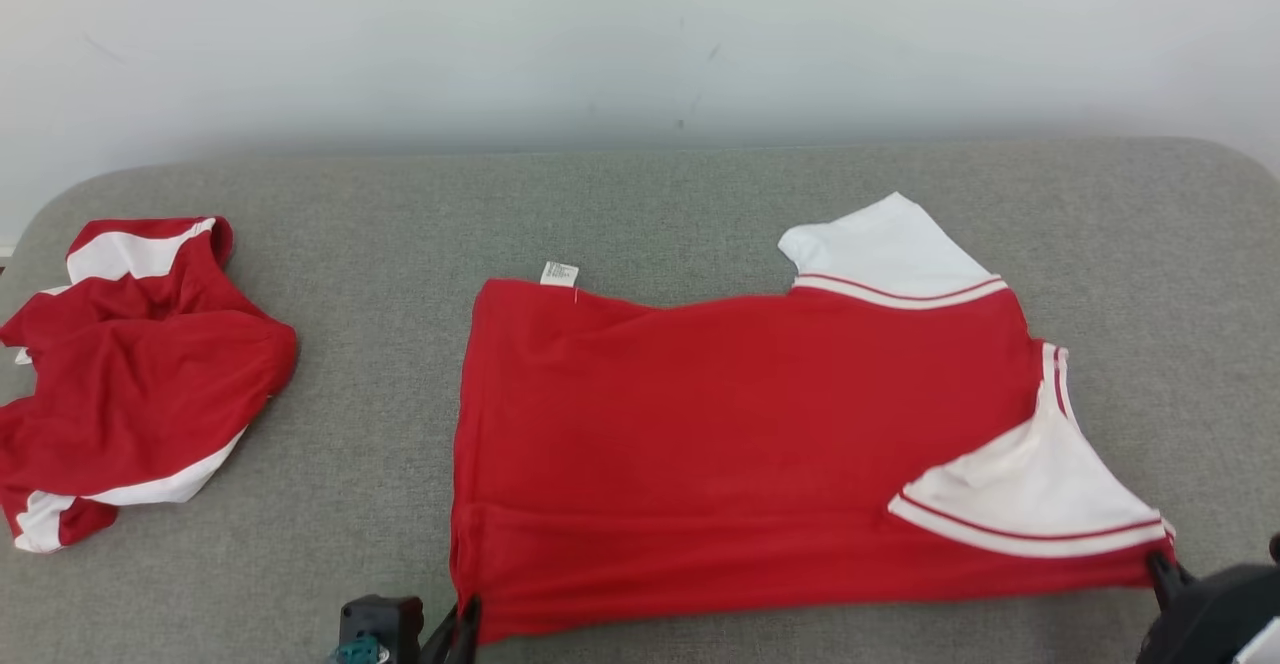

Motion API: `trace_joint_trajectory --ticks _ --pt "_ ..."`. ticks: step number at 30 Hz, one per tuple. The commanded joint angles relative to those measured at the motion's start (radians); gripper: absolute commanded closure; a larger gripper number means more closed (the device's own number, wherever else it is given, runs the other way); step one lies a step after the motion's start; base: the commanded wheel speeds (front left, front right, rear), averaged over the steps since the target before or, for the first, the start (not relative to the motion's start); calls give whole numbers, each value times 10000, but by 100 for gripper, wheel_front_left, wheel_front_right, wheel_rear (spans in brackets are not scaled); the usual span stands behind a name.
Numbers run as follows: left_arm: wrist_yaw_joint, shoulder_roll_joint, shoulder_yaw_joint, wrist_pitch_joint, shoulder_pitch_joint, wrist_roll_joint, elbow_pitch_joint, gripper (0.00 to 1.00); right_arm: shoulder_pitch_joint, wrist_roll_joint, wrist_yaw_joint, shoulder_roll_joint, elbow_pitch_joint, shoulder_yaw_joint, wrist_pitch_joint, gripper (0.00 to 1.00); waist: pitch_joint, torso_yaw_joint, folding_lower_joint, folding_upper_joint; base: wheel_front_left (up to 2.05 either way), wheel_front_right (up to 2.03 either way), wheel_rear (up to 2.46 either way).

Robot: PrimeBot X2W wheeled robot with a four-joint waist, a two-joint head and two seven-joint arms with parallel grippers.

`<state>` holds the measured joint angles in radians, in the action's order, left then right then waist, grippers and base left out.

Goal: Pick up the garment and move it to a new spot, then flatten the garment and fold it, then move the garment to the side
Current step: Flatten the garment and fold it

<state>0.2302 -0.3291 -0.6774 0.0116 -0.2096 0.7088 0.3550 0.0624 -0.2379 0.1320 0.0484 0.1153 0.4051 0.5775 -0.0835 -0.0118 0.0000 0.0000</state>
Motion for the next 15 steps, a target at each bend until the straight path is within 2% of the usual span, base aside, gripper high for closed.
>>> trace_joint_trajectory --ticks 1,7,8,9,10,15 --pt "149 -185 32 -67 310 54 -159 100 -384 -106 -23 36 -205 89 117 100 54 40 0 0 0 0 0" --pt "379 -367 18 -504 772 311 -506 100 -986 -405 -23 38 -149 -116 200 100 8 80 0 0 0 0 0" --pt "421 -379 13 -573 830 334 -541 82 -1033 -368 -23 37 -108 -143 155 87 0 79 0 0 0 0 0" --pt "460 -379 14 -627 893 376 -571 52 -1086 -300 -23 33 -40 -185 135 54 -6 78 0 0 0 0 0" --pt "477 -364 29 -673 942 435 -595 0 -1086 -284 -23 35 17 -187 125 0 -10 77 0 0 0 0 0" --pt "667 -431 128 -748 905 512 -853 0 -810 -96 -21 27 -107 -186 -85 0 -13 34 0 0 0 0 0"
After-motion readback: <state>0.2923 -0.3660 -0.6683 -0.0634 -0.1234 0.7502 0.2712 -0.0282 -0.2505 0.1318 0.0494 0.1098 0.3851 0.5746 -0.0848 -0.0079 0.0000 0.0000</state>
